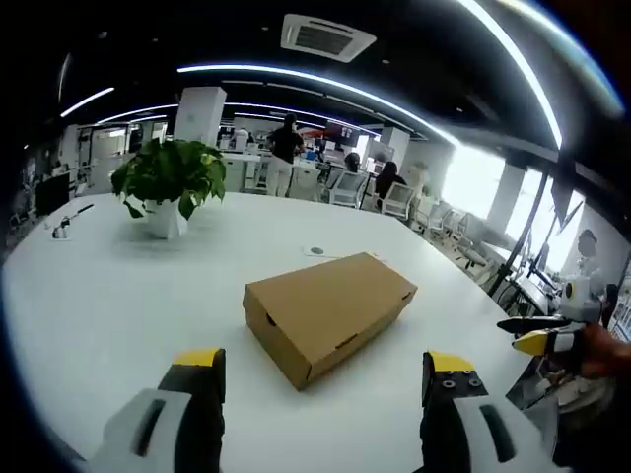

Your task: Operate the shoe box by opening the lid, removing the specified soft item, and placing it in the target area until the item is outside and the box remains undamaged.

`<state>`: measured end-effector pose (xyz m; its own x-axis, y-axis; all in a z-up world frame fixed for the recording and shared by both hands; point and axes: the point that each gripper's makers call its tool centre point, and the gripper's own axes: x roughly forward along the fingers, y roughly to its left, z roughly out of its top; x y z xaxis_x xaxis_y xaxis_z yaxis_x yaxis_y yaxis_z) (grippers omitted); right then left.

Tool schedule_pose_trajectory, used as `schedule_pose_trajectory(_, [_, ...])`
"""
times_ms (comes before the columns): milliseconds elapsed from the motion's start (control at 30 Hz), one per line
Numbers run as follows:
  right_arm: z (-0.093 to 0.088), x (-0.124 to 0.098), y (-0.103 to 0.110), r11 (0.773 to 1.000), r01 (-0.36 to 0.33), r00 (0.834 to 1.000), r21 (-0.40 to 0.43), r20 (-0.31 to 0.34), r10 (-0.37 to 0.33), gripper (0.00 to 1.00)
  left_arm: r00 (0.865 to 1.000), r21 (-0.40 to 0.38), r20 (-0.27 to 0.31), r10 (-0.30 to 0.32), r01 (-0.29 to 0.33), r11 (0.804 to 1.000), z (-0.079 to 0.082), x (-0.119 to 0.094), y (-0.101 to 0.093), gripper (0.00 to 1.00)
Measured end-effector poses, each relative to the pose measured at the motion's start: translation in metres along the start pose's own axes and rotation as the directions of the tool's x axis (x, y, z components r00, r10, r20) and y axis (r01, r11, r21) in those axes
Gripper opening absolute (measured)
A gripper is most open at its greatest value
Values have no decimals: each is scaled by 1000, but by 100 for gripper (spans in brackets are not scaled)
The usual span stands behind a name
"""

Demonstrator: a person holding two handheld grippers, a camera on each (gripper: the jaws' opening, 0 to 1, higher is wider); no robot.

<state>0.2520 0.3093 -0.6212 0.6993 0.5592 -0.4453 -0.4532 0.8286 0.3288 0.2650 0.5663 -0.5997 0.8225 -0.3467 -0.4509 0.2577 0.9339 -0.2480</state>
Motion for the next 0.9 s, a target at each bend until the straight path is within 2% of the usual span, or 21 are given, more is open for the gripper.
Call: schedule_pose_trajectory(900, [-5,2,1,1000,0,1000,5,-15,0,69,1000,-13,0,4,-4,1000,-3,0,5,83])
